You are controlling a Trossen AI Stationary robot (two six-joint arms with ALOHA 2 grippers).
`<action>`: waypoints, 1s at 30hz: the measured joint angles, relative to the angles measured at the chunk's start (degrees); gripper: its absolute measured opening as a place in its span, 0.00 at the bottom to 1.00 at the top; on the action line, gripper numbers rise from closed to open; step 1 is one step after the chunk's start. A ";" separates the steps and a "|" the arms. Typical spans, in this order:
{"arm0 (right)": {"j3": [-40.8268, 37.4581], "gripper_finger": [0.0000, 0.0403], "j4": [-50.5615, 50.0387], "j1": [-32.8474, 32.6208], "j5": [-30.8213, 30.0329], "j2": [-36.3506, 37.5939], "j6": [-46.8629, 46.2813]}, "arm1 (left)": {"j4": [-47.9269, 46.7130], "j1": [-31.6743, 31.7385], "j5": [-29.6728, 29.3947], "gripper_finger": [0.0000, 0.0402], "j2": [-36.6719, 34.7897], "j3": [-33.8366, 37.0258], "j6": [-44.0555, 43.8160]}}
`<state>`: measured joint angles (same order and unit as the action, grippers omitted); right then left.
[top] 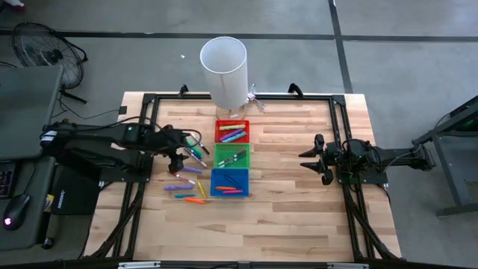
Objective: Pick & Place Markers
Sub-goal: Put the top violet highlighter into the red bin
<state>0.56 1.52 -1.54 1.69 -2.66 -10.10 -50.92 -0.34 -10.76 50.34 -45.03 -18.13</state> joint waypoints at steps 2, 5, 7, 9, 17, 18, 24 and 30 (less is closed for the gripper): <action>0.00 0.37 0.00 0.02 0.00 0.00 -0.01 | -1.13 0.43 0.82 0.58 1.62 -0.18 0.06; 0.00 0.37 0.00 0.00 0.01 0.00 0.02 | -1.79 2.73 4.01 0.58 3.62 -0.29 0.66; 0.00 0.37 0.00 0.01 0.01 0.00 -0.02 | -2.05 4.43 7.10 0.58 5.23 -0.29 1.91; 0.00 0.37 0.00 0.00 0.00 0.00 -0.02 | -2.04 5.95 10.25 0.58 7.30 -0.29 3.40; 0.00 0.37 0.00 0.00 0.00 0.00 -0.07 | -3.08 8.60 17.50 0.58 15.62 -0.29 10.32; 0.00 0.37 0.00 0.00 0.00 0.00 -0.05 | -3.09 8.59 17.10 0.58 16.66 -0.29 11.10; 0.00 0.37 0.00 0.00 0.00 0.00 0.02 | -2.41 8.58 16.64 0.58 21.90 -0.29 14.28; 0.00 0.37 -0.01 0.00 0.00 0.00 0.00 | -0.32 6.05 15.67 0.58 23.59 -0.27 21.15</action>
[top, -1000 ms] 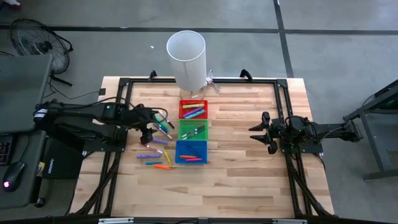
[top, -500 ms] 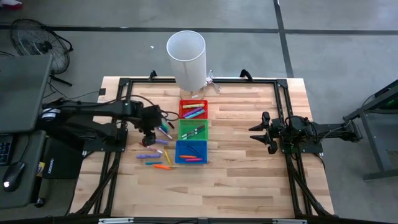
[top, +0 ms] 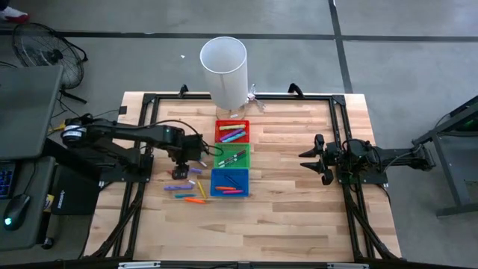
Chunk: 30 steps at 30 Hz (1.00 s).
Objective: Pick & Place Markers
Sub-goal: Put the top violet highlighter into the red bin
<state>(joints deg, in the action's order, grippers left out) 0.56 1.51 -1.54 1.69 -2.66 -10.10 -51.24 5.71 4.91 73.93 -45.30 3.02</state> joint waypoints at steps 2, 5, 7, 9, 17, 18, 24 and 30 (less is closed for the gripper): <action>0.00 0.37 0.01 0.00 0.00 0.00 -0.05 | 0.06 -1.09 -1.08 0.58 0.00 0.00 2.00; 0.00 0.37 0.01 0.00 0.00 0.00 0.00 | 1.01 -2.49 -2.75 0.58 0.00 1.17 4.01; 0.00 0.37 0.01 0.00 0.00 0.00 -0.06 | 2.15 -3.31 -2.95 0.58 0.00 2.23 4.71; 0.00 0.37 0.01 0.00 0.01 0.00 0.02 | 3.20 -3.91 -3.38 0.58 0.00 2.53 4.73; 0.00 0.37 0.01 0.00 0.00 0.00 0.01 | 4.73 -3.89 -5.66 0.58 2.06 2.62 6.56; 0.00 0.37 0.01 0.00 0.01 0.00 0.02 | 4.91 -3.89 -5.39 0.58 2.60 2.62 7.12; 0.00 0.37 0.01 0.00 0.00 0.00 -0.07 | 6.57 -3.89 -5.07 0.58 4.87 2.64 7.29; 0.00 0.37 0.01 0.00 0.00 0.00 -0.02 | 8.66 -3.89 -5.23 0.58 7.38 2.64 7.69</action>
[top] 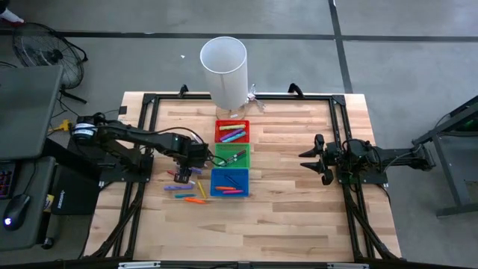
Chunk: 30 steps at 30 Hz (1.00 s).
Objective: Pick & Place Markers
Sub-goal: Put the top violet highlighter into the red bin
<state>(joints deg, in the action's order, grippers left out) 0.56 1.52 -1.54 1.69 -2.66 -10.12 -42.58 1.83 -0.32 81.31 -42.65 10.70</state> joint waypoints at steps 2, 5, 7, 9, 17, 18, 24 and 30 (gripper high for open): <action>0.00 0.37 0.00 0.00 0.00 0.00 0.03 | -0.18 -0.37 -0.05 0.58 0.79 0.00 0.02; 0.00 0.37 0.00 0.00 0.02 0.00 0.00 | 0.05 -0.64 0.26 0.58 1.63 0.00 0.01; 0.00 0.37 0.00 0.02 0.00 0.00 0.04 | 0.62 -1.15 0.93 0.58 2.20 0.01 0.00; 0.00 0.37 0.00 0.00 0.02 0.00 -0.05 | 1.60 -1.46 0.98 0.58 2.33 0.55 0.00; 0.00 0.37 0.00 0.01 0.01 0.00 0.04 | 6.37 -3.45 -0.98 0.58 2.00 5.11 -0.83; 0.00 0.37 0.01 0.01 0.02 0.00 -0.02 | 6.51 -3.45 -1.09 0.58 2.00 5.34 -0.83; 0.00 0.37 0.00 0.00 0.01 0.00 -0.03 | 6.75 -3.39 -1.07 0.51 2.04 5.55 -0.75; 0.00 0.37 0.00 0.01 0.01 0.00 0.04 | 6.86 -3.43 -0.91 0.34 2.11 5.66 -0.67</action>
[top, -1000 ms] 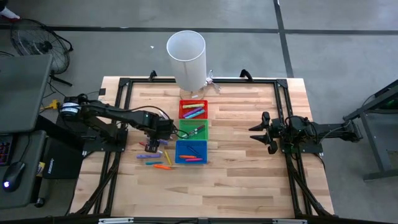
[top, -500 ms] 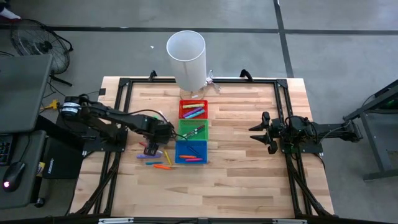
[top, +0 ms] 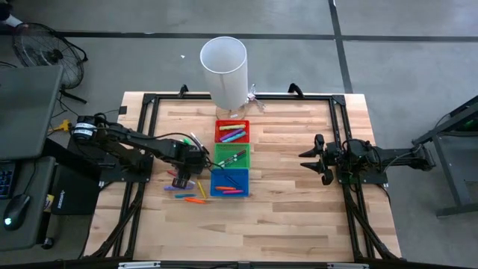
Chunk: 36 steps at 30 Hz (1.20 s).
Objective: Pick & Place Markers
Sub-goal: Put the top violet highlighter into the red bin
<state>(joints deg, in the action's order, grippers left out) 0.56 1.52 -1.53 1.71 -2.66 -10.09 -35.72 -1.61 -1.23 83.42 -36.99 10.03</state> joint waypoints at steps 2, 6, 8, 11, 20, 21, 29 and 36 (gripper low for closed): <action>0.00 0.37 0.00 -0.01 0.01 0.00 -0.01 | 0.21 0.00 -0.02 0.28 0.02 0.02 -0.05; 0.00 0.37 0.00 0.00 0.01 0.00 0.00 | 0.75 0.02 -0.17 0.17 0.02 0.04 -0.13; 0.00 0.37 0.00 -0.01 0.01 0.00 -0.09 | 0.91 0.04 -0.20 0.15 0.02 0.04 -0.12; 0.00 0.37 0.00 -0.01 0.01 0.00 0.00 | 0.96 0.04 -0.15 0.15 0.04 0.07 -0.13; 0.00 0.37 0.00 -0.01 0.01 0.00 0.00 | -1.74 0.09 0.02 0.15 -0.26 -2.20 -1.31; 0.00 0.37 0.00 0.00 -0.01 0.00 0.00 | -2.14 0.09 0.01 0.15 -0.43 -2.60 -1.45; 0.00 0.37 0.00 -0.01 -0.01 0.00 0.00 | -5.70 0.13 -0.50 0.16 -3.08 -5.95 -3.88; 0.00 0.37 0.00 0.01 -0.01 0.00 0.00 | -9.55 0.11 -2.08 0.17 -6.13 -10.73 -4.58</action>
<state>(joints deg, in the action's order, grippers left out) 0.56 1.52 -1.52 1.69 -2.66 -10.09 -45.27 -1.50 -3.32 77.28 -47.72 5.45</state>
